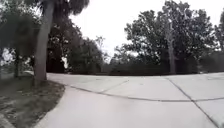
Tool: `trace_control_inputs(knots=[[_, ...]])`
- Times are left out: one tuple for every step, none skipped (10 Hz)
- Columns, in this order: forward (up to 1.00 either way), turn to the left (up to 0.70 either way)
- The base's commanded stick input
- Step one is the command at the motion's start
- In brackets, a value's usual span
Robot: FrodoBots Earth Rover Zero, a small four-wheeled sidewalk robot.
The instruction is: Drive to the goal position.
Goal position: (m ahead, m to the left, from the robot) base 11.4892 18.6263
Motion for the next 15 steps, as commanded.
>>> trace_control_inputs(knots=[[0.7, 0.0], [0.7, 0.0], [0.7, 0.0], [0.7, 0.0], [0.7, 0.0], [0.7, 0.0], [0.7, 0.0], [0.7, 0.0], [0.7, 0.0], [0.7, 0.0], [0.7, 0.0], [0.7, 0.0], [0.7, 0.0], [0.7, 0.0], [0.7, 0.0]])
